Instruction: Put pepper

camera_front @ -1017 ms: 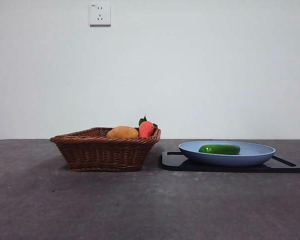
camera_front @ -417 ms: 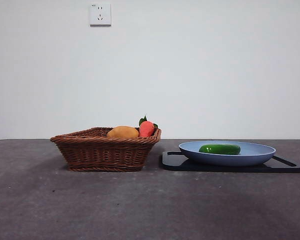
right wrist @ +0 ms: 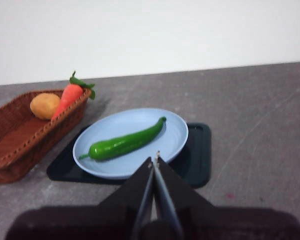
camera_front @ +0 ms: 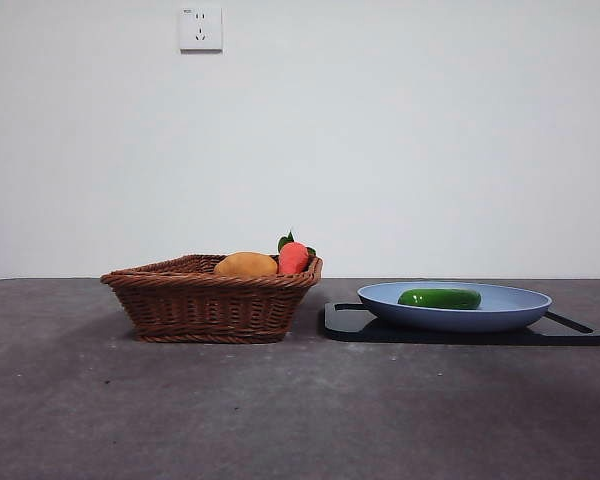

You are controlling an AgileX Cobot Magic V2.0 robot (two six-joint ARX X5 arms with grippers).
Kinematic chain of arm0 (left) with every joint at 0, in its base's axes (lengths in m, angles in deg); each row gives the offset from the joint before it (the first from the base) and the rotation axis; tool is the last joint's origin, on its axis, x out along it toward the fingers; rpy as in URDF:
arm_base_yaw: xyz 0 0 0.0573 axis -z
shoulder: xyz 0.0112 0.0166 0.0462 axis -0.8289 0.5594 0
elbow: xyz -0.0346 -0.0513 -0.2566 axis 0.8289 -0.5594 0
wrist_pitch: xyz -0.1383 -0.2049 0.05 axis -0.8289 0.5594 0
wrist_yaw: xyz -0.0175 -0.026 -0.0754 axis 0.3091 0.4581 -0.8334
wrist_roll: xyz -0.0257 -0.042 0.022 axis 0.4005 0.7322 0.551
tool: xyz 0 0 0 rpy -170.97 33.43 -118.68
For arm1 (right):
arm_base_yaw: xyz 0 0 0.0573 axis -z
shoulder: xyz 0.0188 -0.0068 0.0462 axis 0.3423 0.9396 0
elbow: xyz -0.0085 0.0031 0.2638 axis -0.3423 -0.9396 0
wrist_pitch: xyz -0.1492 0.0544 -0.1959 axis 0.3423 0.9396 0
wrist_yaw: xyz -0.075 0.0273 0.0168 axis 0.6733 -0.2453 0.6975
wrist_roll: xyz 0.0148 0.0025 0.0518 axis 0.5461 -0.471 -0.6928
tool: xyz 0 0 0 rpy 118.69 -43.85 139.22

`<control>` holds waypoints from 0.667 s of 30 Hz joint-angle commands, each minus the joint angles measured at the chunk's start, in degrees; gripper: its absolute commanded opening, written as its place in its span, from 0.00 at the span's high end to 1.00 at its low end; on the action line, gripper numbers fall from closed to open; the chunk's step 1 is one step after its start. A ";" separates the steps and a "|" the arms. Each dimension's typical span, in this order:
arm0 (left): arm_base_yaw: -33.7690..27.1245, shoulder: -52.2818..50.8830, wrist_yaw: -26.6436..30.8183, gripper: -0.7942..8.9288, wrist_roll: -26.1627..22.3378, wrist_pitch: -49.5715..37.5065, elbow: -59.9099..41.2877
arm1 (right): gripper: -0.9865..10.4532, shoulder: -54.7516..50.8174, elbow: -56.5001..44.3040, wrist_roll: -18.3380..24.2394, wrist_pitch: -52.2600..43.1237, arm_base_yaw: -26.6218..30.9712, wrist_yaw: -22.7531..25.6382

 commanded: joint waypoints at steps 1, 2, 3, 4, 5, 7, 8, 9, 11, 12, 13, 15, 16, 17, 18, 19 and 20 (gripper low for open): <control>-0.17 -0.24 -0.07 0.91 0.39 -0.72 -0.04 | 0.90 -1.18 -1.64 -0.87 -0.87 0.02 0.33; -0.17 -0.24 -0.07 0.91 0.39 -0.72 -0.04 | 0.90 -1.46 -2.10 -1.27 -0.87 0.00 0.33; -0.17 -0.24 -0.07 0.91 0.39 -0.72 -0.04 | 0.90 -1.79 -2.64 -1.68 -0.85 0.00 0.33; -0.17 -0.24 -0.07 0.91 0.39 -0.72 -0.04 | 0.90 -2.10 -3.10 -1.97 -0.79 0.00 0.33; -0.17 -0.24 -0.07 0.91 0.39 -0.72 -0.04 | 0.90 -2.40 -3.50 -2.27 -0.79 0.00 0.33; -0.17 -0.24 -0.07 0.91 0.39 -0.72 -0.04 | 0.90 -3.13 -4.09 -3.02 0.42 0.00 0.20; -0.17 -0.24 -0.07 0.91 0.39 -0.72 -0.04 | 0.90 -3.41 -4.09 -3.02 1.25 0.00 0.17; -0.17 -0.24 -0.07 0.91 0.39 -0.72 -0.04 | 0.90 -3.63 -4.09 -3.02 2.10 0.00 0.17; -0.17 -0.24 -0.07 0.91 0.39 -0.72 -0.04 | 0.90 -3.78 -4.09 -2.93 3.54 0.00 0.20; -0.17 -0.24 -0.07 0.91 0.39 -0.72 -0.04 | 0.90 -3.78 -4.09 -2.93 4.17 0.02 0.20; -0.17 -0.24 -0.07 0.91 0.39 -0.72 -0.04 | 0.90 -3.76 -4.09 -3.10 4.04 0.00 0.15; -0.17 -0.24 -0.07 0.91 0.39 -0.72 -0.04 | 0.90 -3.76 -4.09 -4.44 4.00 0.00 -0.02; -0.17 -0.24 -0.09 0.91 0.39 -0.72 -0.04 | 0.90 -3.76 -4.09 -5.77 3.96 0.00 -0.07; -0.17 -0.24 -0.07 0.91 0.39 -0.72 -0.04 | 0.90 -3.76 -4.09 -6.67 3.85 0.00 -0.07; -0.17 -0.24 -0.07 0.91 0.39 -0.72 -0.04 | 0.90 -3.76 -4.09 -6.60 3.67 0.00 0.09; -0.17 -0.24 -0.07 0.91 0.39 -0.72 -0.04 | 0.90 -3.76 -4.07 -6.58 3.54 0.00 0.20; -0.17 -0.24 -0.07 0.91 0.39 -0.72 -0.04 | 0.90 -3.76 -4.07 -6.58 3.52 0.00 0.20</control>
